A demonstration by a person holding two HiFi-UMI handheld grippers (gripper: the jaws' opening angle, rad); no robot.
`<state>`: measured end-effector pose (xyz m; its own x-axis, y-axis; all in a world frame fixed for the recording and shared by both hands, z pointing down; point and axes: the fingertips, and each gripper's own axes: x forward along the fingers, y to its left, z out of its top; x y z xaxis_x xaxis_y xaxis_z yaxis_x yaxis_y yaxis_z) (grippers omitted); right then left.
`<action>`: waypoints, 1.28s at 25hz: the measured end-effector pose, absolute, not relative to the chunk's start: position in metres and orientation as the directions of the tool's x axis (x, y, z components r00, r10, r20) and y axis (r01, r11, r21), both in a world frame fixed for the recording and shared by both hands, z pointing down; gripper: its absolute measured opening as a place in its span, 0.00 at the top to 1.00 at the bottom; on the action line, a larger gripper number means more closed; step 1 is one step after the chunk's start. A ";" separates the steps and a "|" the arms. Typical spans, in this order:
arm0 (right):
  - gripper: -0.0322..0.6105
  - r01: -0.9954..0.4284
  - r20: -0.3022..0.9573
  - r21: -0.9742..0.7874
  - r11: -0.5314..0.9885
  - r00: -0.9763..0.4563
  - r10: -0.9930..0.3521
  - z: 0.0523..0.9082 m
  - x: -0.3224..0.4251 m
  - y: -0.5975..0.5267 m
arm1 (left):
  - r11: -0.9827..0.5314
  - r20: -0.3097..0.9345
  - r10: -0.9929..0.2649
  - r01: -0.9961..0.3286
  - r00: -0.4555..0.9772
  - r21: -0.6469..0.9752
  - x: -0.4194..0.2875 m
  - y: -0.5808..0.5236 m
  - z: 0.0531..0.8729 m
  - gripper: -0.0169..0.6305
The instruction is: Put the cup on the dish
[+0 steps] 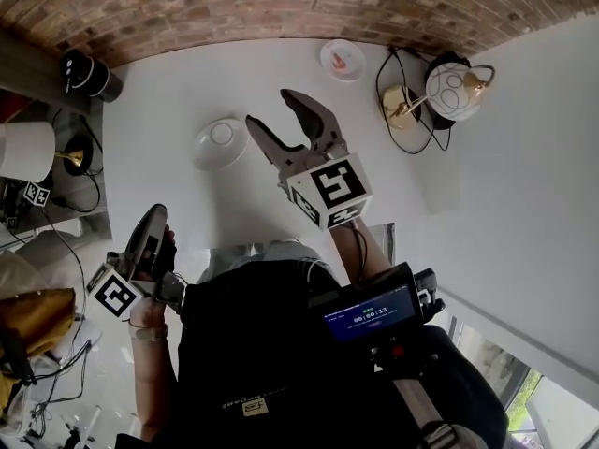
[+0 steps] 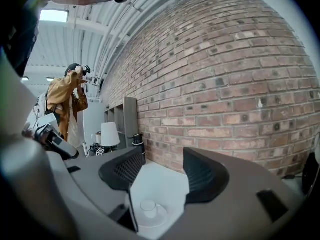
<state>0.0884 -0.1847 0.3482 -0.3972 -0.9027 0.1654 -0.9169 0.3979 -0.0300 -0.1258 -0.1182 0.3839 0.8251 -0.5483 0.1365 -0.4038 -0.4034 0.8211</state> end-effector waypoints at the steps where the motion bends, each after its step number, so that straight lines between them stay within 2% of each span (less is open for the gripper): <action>1: 0.54 -0.919 0.154 -0.034 0.392 -0.393 -0.907 0.342 0.090 -0.182 | -0.412 0.135 -0.540 -0.401 0.831 0.818 -0.125 -0.120 0.384 0.97; 9: 0.54 -0.923 0.075 -0.101 0.371 -0.379 -0.922 0.305 0.105 -0.155 | -0.471 0.069 -0.502 -0.339 0.862 0.814 -0.103 -0.129 0.357 0.97; 32: 0.55 -0.887 -0.149 -0.291 0.358 -0.328 -0.933 0.239 0.136 -0.100 | -0.581 -0.018 -0.398 -0.237 0.917 0.779 -0.060 -0.144 0.316 0.97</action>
<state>0.1356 -0.0996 0.2391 -0.3275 -0.9330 -0.1491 -0.8871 0.3580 -0.2914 -0.0600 -0.1436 0.3157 0.9172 -0.3981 -0.0181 -0.2369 -0.5812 0.7785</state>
